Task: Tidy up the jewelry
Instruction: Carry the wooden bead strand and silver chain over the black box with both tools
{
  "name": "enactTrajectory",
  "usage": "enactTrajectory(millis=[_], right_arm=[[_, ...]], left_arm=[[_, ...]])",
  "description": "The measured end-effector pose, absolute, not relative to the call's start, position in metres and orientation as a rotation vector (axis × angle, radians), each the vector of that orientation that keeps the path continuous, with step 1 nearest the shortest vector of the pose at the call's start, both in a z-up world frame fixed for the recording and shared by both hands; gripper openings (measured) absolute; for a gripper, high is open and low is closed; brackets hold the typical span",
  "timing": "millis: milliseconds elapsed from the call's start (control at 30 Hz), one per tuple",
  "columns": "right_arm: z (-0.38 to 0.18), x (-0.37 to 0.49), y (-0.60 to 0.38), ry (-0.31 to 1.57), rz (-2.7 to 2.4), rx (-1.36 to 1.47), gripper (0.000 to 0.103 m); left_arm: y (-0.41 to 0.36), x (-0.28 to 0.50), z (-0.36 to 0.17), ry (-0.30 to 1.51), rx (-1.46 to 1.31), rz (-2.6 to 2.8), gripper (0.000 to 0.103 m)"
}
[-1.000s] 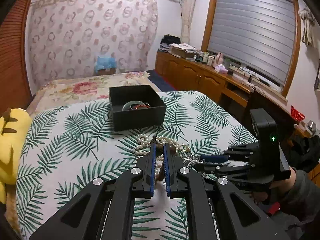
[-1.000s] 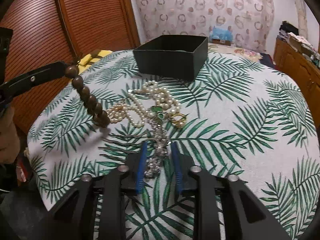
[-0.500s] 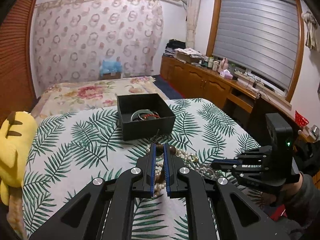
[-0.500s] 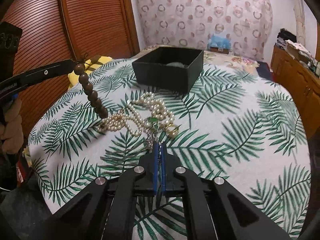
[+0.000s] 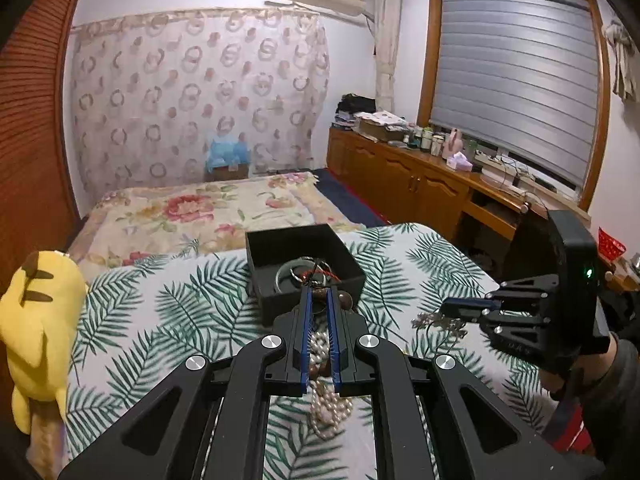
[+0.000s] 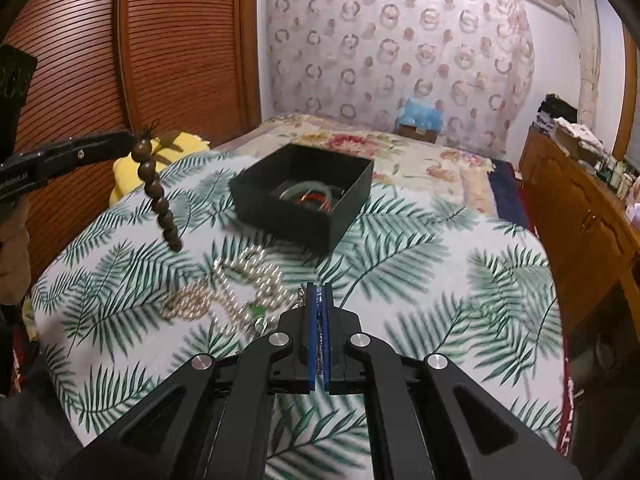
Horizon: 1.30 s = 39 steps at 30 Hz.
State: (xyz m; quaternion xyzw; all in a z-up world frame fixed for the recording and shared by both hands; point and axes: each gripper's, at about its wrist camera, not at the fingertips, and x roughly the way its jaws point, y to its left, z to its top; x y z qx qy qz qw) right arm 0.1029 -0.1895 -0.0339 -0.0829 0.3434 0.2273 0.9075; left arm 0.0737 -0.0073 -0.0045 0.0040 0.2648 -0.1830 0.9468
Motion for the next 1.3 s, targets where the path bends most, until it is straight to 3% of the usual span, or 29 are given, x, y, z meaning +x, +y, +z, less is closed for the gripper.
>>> enactTrajectory(millis=[967,1267,1300], right_arm=[[0.024,0.196,-0.190,0.607,0.388,-0.150,0.003],[0.030,0.206,-0.191,0.595,0.402,-0.117,0.003],[0.030,0.208,-0.190,0.596,0.403,-0.117,0.003]], left_arm=[[-0.025,0.175,0.017,0.556,0.034,-0.325,0.007],[-0.038,0.200,-0.003,0.608,0.052,-0.322,0.007],[-0.037,0.202,-0.005,0.609,0.051,-0.322,0.011]])
